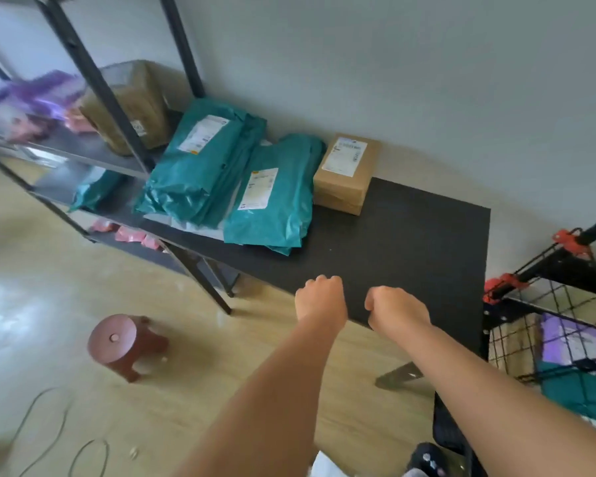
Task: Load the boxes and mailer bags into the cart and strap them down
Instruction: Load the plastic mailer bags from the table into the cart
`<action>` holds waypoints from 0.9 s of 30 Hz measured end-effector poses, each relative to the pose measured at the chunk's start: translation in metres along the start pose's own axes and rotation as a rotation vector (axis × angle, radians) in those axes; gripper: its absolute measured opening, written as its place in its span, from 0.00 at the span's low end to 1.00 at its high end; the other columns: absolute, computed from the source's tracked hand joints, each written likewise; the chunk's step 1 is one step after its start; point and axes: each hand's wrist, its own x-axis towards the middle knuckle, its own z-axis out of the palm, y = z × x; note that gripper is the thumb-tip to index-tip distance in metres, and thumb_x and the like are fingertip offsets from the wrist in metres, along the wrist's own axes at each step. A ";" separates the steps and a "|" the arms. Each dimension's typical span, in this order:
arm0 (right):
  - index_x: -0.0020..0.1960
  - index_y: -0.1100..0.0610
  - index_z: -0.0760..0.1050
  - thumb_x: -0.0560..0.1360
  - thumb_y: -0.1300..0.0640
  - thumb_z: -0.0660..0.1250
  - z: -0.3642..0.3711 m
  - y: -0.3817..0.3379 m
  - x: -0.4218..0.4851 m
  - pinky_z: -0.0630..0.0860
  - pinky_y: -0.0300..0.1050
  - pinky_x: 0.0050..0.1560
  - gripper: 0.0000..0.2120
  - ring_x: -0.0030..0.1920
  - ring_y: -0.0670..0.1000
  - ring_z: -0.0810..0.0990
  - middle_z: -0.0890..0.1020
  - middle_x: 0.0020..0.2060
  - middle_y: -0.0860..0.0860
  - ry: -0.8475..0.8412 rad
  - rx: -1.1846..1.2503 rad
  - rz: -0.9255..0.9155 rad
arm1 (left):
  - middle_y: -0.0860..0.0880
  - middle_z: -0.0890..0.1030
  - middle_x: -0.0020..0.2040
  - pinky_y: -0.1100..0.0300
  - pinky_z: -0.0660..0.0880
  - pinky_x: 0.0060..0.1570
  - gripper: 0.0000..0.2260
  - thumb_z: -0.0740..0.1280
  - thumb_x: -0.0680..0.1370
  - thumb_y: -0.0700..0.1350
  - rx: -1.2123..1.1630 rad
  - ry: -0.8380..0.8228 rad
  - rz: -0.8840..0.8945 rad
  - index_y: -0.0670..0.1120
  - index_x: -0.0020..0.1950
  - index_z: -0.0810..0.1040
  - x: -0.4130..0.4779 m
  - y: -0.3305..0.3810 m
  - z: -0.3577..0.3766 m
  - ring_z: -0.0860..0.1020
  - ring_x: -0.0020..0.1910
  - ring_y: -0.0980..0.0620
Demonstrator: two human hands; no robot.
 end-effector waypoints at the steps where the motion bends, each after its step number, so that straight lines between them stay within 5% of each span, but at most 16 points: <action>1: 0.58 0.48 0.76 0.77 0.62 0.61 0.002 -0.015 0.001 0.74 0.46 0.42 0.14 0.45 0.53 0.76 0.75 0.44 0.48 0.010 -0.005 -0.018 | 0.45 0.76 0.58 0.53 0.73 0.53 0.16 0.65 0.76 0.38 -0.008 0.015 -0.013 0.47 0.63 0.73 -0.001 -0.015 -0.004 0.74 0.58 0.44; 18: 0.60 0.48 0.78 0.80 0.56 0.61 -0.060 -0.141 0.062 0.78 0.48 0.48 0.12 0.51 0.52 0.80 0.81 0.55 0.48 0.246 0.252 -0.175 | 0.47 0.75 0.57 0.55 0.69 0.44 0.17 0.61 0.76 0.35 -0.143 0.217 -0.145 0.47 0.63 0.73 0.065 -0.120 -0.070 0.74 0.55 0.46; 27: 0.58 0.49 0.77 0.80 0.56 0.61 -0.108 -0.171 0.142 0.79 0.45 0.42 0.09 0.46 0.48 0.79 0.81 0.52 0.46 0.321 0.332 -0.158 | 0.48 0.74 0.59 0.55 0.69 0.41 0.21 0.62 0.74 0.34 -0.254 0.213 -0.199 0.48 0.66 0.70 0.159 -0.144 -0.120 0.74 0.55 0.46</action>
